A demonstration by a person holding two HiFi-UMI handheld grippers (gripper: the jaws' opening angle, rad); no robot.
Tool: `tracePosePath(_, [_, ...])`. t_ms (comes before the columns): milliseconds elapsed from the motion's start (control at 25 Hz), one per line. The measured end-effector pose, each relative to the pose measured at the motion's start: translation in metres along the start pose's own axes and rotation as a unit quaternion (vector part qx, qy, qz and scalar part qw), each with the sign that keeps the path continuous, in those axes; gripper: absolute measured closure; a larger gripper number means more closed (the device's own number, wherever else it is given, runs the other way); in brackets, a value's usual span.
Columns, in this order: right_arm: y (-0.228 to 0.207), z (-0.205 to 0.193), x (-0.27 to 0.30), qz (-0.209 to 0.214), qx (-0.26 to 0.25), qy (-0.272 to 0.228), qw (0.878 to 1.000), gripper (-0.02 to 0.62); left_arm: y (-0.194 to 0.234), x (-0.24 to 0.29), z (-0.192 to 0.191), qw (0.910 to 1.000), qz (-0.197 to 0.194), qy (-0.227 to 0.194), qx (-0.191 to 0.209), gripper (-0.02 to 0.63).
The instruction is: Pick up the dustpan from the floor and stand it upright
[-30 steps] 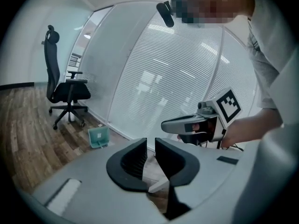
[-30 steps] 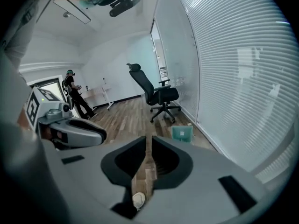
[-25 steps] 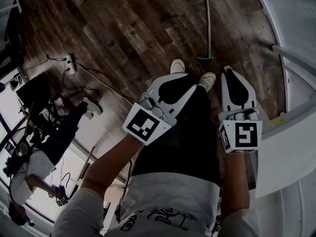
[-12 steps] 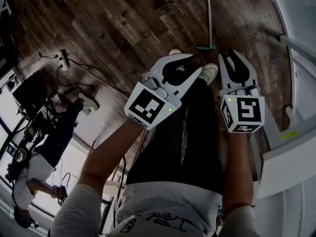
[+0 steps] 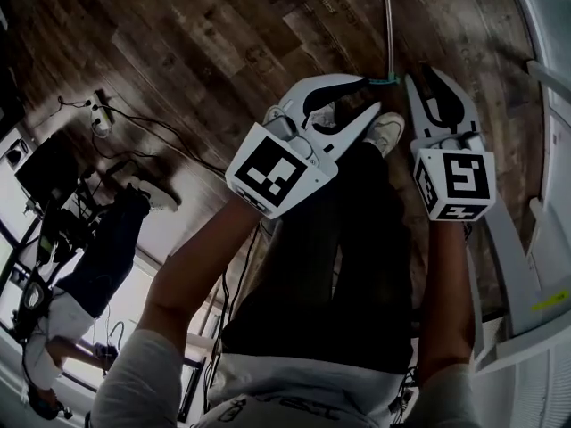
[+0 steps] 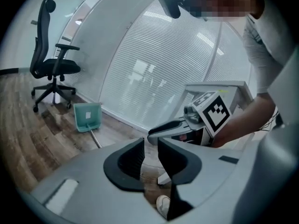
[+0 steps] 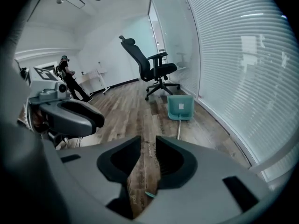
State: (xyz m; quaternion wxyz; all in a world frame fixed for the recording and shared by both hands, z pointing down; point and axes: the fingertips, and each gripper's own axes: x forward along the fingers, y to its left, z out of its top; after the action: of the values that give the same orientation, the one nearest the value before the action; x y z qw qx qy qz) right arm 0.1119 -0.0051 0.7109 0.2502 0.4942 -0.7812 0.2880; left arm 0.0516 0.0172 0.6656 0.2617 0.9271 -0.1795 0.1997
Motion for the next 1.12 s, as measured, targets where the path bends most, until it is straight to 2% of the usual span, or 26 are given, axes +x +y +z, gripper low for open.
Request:
tracePosePath(440, [-0.022,-0.068,0.072,0.01,-0.021,0.016,1.0,0.517,0.031,0.051,-0.086,0.9961,-0.051,0.024,0.068,0.532])
tracePosePath(800, [-0.052,-0.123,0.133,0.007,-0.031,0.035,0.999,0.517,0.044,0.103,-0.158,0.9947,-0.095,0.019,0.033,0.515])
tracePosePath(1120, [-0.079,-0.168,0.179,-0.001,-0.045,0.04,0.998,0.517,0.043,0.135,-0.242,0.9842,-0.144,0.062,0.081,0.508])
